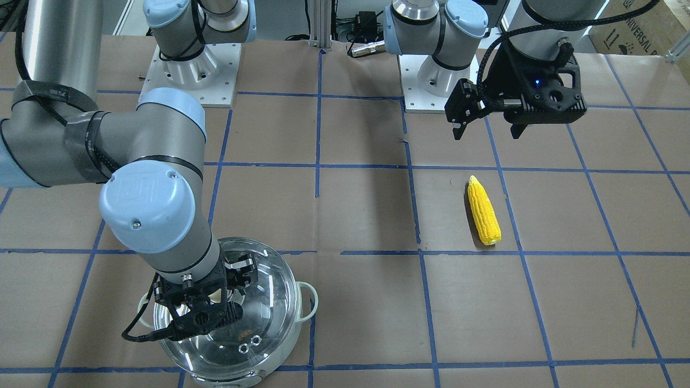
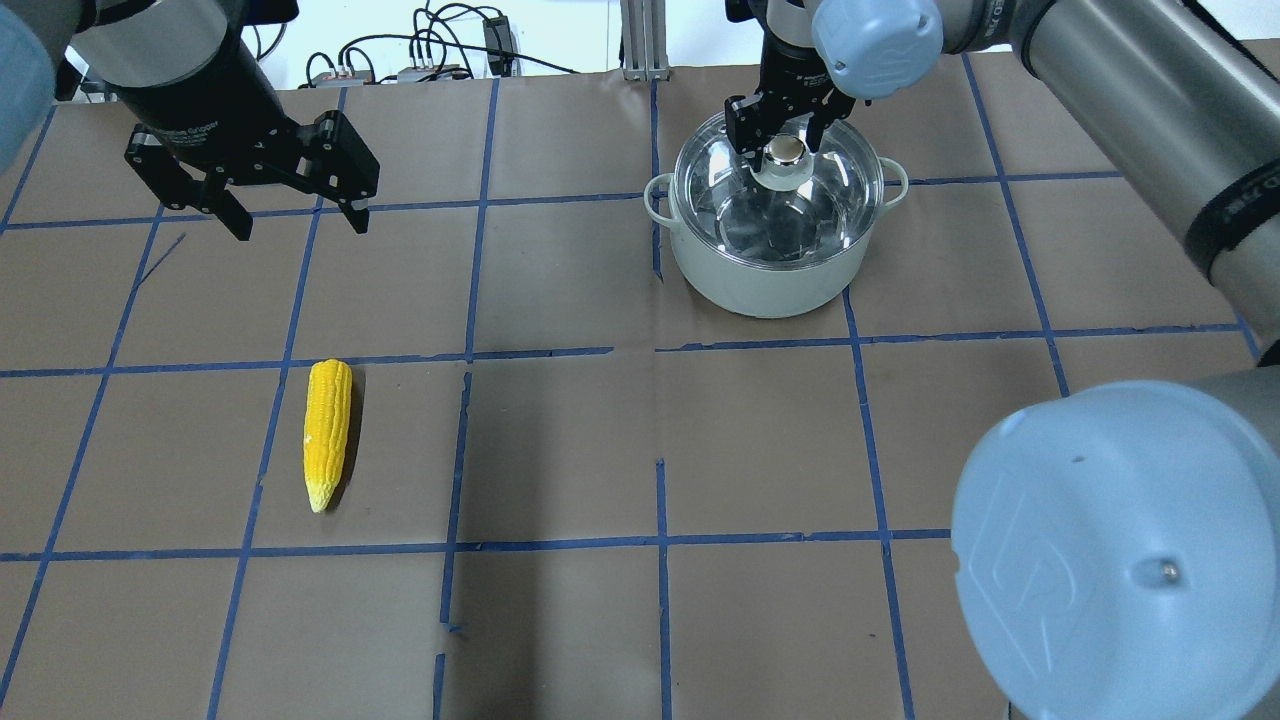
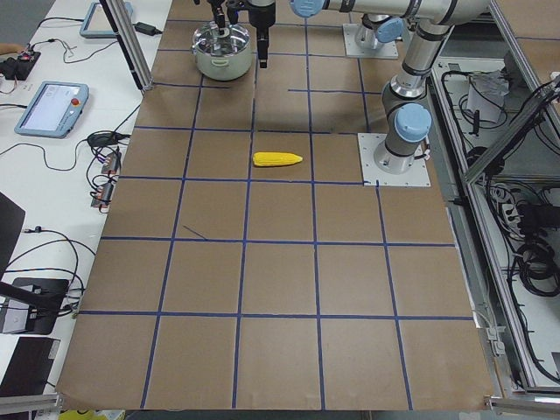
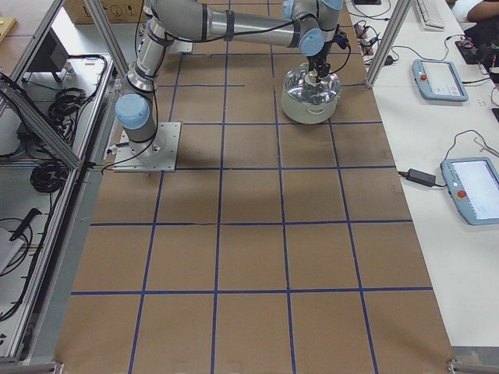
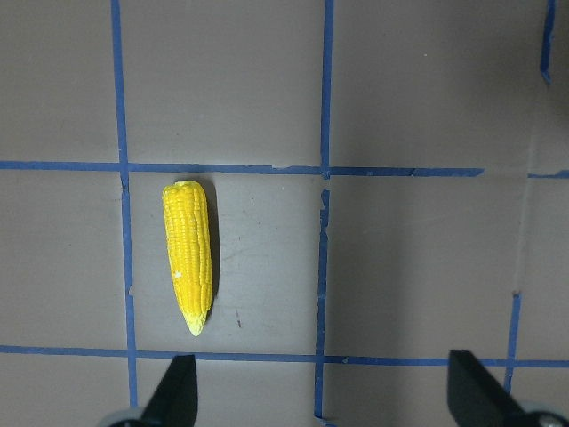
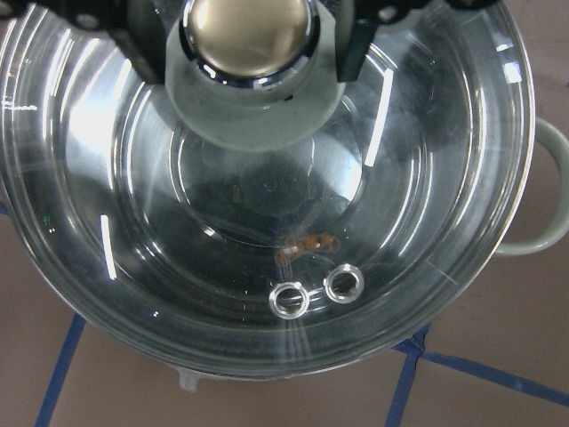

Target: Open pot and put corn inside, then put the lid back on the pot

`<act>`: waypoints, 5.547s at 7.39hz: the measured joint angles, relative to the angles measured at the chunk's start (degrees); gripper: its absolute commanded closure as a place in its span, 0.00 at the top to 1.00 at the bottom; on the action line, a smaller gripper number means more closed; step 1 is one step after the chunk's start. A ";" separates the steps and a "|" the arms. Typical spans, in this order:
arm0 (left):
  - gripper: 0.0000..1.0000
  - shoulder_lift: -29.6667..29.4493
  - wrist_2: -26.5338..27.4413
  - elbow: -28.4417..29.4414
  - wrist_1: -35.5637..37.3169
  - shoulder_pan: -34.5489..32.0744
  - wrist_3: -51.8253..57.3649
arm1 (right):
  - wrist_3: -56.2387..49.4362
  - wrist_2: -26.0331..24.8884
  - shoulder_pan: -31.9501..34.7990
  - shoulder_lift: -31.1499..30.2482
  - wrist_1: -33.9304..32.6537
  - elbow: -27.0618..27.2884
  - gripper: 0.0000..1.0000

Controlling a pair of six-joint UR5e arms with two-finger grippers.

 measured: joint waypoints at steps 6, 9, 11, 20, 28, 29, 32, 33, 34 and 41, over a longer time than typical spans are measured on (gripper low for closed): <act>1.00 0.00 -0.06 -0.06 -0.02 -0.02 0.00 | -0.32 -0.33 -0.76 -5.05 17.72 -6.65 0.24; 1.00 0.02 0.08 -2.81 -0.02 0.28 1.30 | -0.66 -0.44 -2.00 -12.99 28.19 -6.41 0.22; 0.99 -0.46 0.04 -12.31 9.18 2.44 5.05 | -0.85 -0.60 -2.76 -16.50 30.25 -2.13 0.22; 0.43 -14.80 0.18 -34.75 45.65 16.45 16.82 | -1.53 -0.36 -3.14 -19.92 25.51 5.05 0.24; 0.24 -14.96 -1.54 -21.92 39.54 4.15 11.88 | -1.63 -0.14 -3.23 -19.97 25.23 4.95 0.24; 0.24 -16.04 -2.59 -16.65 36.71 0.68 9.51 | -1.60 -0.10 -3.20 -19.97 25.23 4.94 0.24; 0.24 -21.34 -6.62 0.57 27.79 -8.40 -0.54 | -1.63 -0.16 -3.14 -19.97 25.23 4.92 0.25; 0.24 -24.50 -7.16 7.29 25.18 -11.19 -3.98 | -1.67 -0.25 -3.17 -19.97 25.23 4.92 0.25; 0.24 -28.42 -7.43 14.57 22.71 -13.73 -7.61 | -1.67 -0.33 -3.16 -19.97 25.21 4.92 0.25; 0.84 -50.12 -7.21 44.44 16.24 -23.61 -20.19 | -1.92 -0.56 -3.35 -19.95 25.15 5.00 0.24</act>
